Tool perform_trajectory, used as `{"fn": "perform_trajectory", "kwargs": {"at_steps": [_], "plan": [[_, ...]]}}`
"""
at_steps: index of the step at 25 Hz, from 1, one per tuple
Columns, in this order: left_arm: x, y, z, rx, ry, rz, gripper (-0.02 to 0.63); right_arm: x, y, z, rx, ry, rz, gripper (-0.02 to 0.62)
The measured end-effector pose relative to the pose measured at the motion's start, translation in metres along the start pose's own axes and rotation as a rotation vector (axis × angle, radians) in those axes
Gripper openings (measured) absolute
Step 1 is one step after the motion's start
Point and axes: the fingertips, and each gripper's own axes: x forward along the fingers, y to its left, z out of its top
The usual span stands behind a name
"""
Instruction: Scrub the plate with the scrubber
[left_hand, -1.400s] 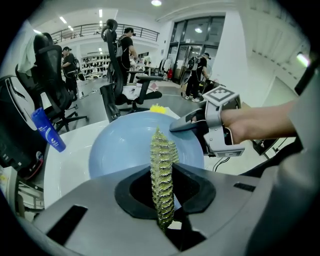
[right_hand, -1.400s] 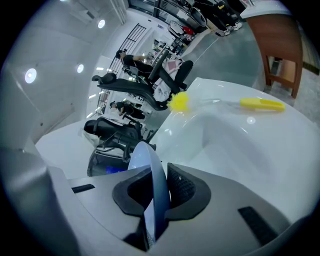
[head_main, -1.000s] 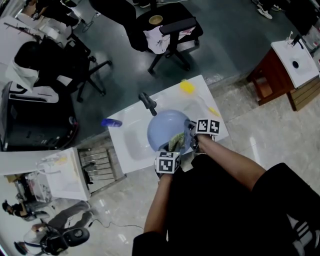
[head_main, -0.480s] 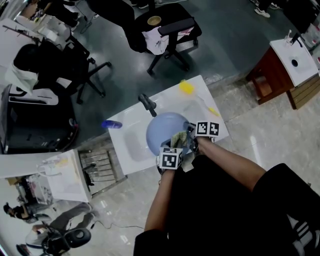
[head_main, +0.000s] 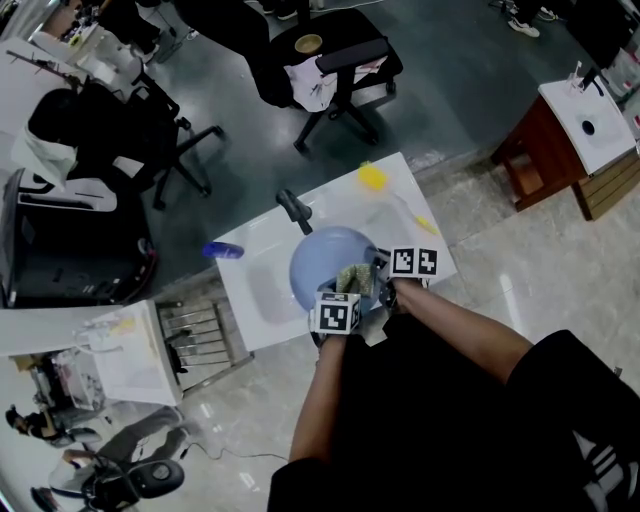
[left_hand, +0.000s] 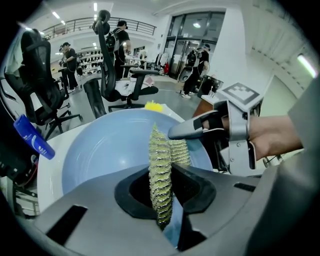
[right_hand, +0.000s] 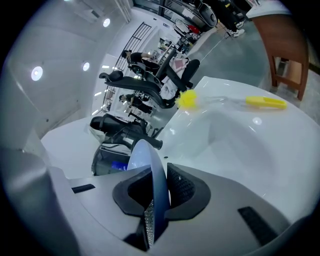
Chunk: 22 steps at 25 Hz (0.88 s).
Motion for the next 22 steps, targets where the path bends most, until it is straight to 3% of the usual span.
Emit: {"fn": "perform_trajectory", "kwargs": {"at_steps": [12,22], "plan": [[-0.008,0.008,-0.006,-0.031,-0.001,0.008,0.067,-0.009,-0.001,-0.009,-0.011,-0.002,0.030,0.023],[-0.009,0.018,-0.014,-0.018,0.000,0.047,0.067,-0.020,-0.005,-0.027,-0.088,0.046,0.008,0.021]]}}
